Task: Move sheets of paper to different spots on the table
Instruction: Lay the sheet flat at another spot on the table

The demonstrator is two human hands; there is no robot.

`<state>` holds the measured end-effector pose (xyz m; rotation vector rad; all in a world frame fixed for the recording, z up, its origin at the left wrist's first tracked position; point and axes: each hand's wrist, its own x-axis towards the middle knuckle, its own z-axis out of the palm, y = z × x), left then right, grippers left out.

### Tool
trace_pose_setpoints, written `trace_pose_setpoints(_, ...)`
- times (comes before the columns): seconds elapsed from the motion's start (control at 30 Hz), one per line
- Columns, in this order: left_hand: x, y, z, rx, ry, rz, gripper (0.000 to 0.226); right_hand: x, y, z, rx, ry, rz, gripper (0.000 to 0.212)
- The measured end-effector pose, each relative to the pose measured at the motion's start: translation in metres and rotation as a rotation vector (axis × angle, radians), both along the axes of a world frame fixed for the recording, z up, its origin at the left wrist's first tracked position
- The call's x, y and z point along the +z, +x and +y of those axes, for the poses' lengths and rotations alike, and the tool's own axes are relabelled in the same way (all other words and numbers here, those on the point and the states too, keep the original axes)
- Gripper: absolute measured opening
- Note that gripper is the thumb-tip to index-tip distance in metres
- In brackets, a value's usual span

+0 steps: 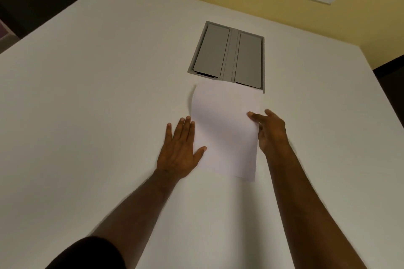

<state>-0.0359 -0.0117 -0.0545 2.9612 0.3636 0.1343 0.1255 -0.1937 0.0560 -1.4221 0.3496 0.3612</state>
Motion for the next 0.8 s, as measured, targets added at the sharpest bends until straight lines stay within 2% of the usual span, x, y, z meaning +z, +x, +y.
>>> trace_pose_setpoints(0.1, 0.002, -0.003, 0.001, -0.014, -0.019, -0.026, 0.088, 0.009, -0.015, 0.004, -0.013, 0.137, 0.093, 0.055)
trace_pose_setpoints(0.17, 0.006, -0.004, 0.003, -0.023, -0.148, -0.081, 0.085, 0.025, -0.030, 0.012, 0.001, 0.129, 0.052, 0.026)
trace_pose_setpoints(0.2, 0.009, -0.004, 0.004, 0.003, -0.313, -0.134, 0.078, 0.036, -0.038, 0.016, 0.024, 0.124, 0.027, 0.018)
trace_pose_setpoints(0.23, 0.018, -0.004, 0.008, 0.068, -0.568, -0.182, 0.069, 0.049, -0.048, 0.021, 0.054, 0.125, 0.005, 0.015)
trace_pose_setpoints(0.3, 0.046, -0.006, 0.023, 0.211, -1.220, -0.212, 0.057, 0.076, -0.071, 0.029, 0.101, 0.127, -0.023, 0.016)
trace_pose_setpoints(0.33, 0.062, -0.012, 0.032, 0.240, -1.475, -0.223, 0.057, 0.089, -0.084, 0.033, 0.131, 0.123, -0.038, 0.019)
trace_pose_setpoints(0.4, 0.090, -0.034, 0.050, 0.221, -1.724, -0.169, 0.063, 0.116, -0.114, 0.042, 0.199, 0.115, -0.064, 0.023)
trace_pose_setpoints(0.53, 0.131, -0.105, 0.068, 0.097, -1.824, 0.064, 0.057, 0.171, -0.175, 0.061, 0.275, 0.166, -0.132, 0.036)
trace_pose_setpoints(0.6, 0.145, -0.145, 0.077, 0.062, -1.821, 0.110, 0.048, 0.194, -0.204, 0.068, 0.299, 0.207, -0.165, 0.029)
trace_pose_setpoints(0.7, 0.166, -0.210, 0.089, 0.076, -1.735, 0.123, 0.029, 0.219, -0.254, 0.076, 0.316, 0.229, -0.226, 0.016)
trace_pose_setpoints(0.8, 0.187, -0.278, 0.108, 0.198, -1.676, 0.034, 0.016, 0.230, -0.310, 0.075, 0.317, 0.150, -0.274, 0.008)
